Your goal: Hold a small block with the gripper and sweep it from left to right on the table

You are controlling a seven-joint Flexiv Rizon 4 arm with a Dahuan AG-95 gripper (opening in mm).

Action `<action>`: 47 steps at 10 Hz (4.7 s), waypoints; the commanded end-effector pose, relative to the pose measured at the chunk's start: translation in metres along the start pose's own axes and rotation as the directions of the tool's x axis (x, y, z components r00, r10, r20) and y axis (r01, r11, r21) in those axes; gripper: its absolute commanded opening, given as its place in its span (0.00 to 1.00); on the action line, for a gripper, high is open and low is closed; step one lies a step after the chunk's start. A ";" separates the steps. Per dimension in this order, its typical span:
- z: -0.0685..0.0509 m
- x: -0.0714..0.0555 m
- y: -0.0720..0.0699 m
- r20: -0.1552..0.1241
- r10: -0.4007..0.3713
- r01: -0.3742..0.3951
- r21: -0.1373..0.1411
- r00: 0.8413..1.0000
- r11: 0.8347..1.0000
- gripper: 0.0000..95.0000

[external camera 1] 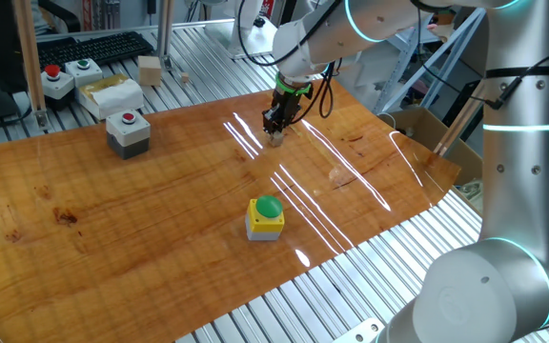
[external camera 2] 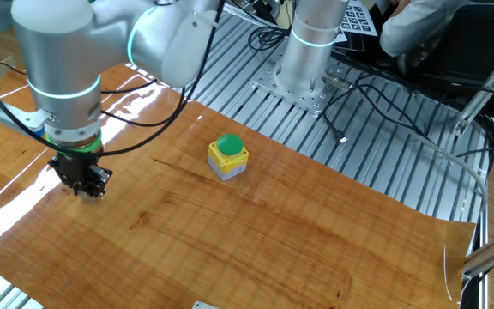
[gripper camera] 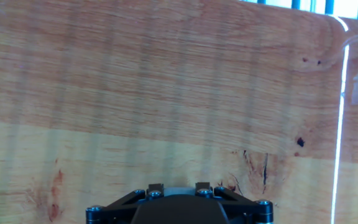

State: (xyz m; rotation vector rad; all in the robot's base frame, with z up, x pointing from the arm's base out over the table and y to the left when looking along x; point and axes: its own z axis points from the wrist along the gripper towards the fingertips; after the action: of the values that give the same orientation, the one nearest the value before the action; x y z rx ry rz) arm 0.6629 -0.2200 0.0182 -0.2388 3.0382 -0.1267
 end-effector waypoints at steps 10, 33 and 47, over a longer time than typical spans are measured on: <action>0.000 0.000 0.000 -0.020 0.041 -0.043 -0.109 0.999 0.993 0.00; -0.003 -0.017 0.061 -0.033 0.237 -0.239 -0.071 0.971 0.969 0.00; -0.004 -0.013 0.099 -0.026 0.336 -0.337 -0.075 0.941 0.938 0.00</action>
State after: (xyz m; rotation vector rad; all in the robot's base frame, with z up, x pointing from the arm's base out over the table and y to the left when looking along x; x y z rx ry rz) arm 0.6610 -0.1203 0.0166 0.2807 3.0400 0.0128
